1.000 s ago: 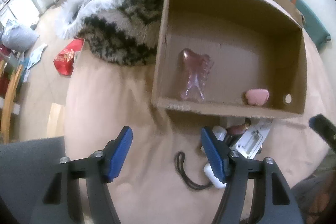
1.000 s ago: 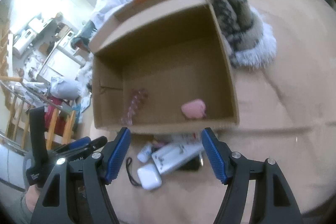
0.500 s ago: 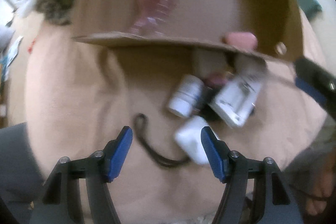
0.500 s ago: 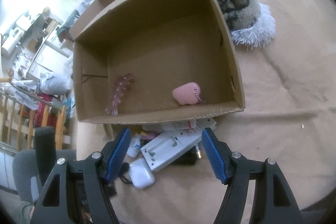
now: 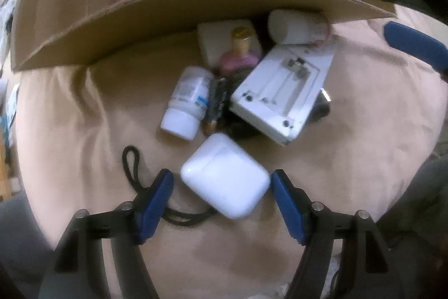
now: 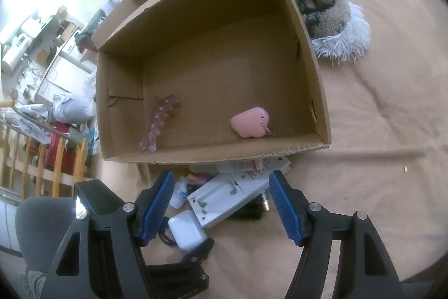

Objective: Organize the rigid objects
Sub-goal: 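Grasp the white earbud case with left gripper while right grasps white pill bottle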

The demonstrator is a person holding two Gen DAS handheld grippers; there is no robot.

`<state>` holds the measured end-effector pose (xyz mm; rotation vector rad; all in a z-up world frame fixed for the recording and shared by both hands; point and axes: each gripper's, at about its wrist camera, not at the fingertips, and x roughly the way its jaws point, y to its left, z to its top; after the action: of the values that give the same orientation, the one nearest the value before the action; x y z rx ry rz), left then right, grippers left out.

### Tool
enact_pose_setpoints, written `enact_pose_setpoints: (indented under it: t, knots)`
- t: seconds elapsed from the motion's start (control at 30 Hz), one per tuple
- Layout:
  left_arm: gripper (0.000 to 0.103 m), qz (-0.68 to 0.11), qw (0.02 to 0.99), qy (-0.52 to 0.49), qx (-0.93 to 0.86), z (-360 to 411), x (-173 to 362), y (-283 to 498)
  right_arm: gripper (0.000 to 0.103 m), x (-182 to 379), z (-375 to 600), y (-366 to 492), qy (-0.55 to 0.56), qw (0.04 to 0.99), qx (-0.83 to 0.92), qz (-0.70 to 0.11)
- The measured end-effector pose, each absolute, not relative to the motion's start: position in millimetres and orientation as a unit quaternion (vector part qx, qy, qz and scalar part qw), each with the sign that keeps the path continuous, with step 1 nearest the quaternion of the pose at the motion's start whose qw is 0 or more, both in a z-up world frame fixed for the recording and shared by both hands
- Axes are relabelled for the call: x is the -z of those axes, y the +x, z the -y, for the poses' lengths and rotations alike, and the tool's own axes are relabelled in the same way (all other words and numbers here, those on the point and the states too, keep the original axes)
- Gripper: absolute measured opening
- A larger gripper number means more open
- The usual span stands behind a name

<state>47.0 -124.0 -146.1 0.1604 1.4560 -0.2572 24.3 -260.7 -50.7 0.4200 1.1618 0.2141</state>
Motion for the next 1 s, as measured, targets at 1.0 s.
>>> enact_pose_setpoints:
  t: [1.0]
  knots:
    - [0.057,-0.595,0.802,-0.045,0.028,16.0,64.3,55.2,0.074,83.5,236.7,52.7,0.111,0.8,-0.089,-0.583]
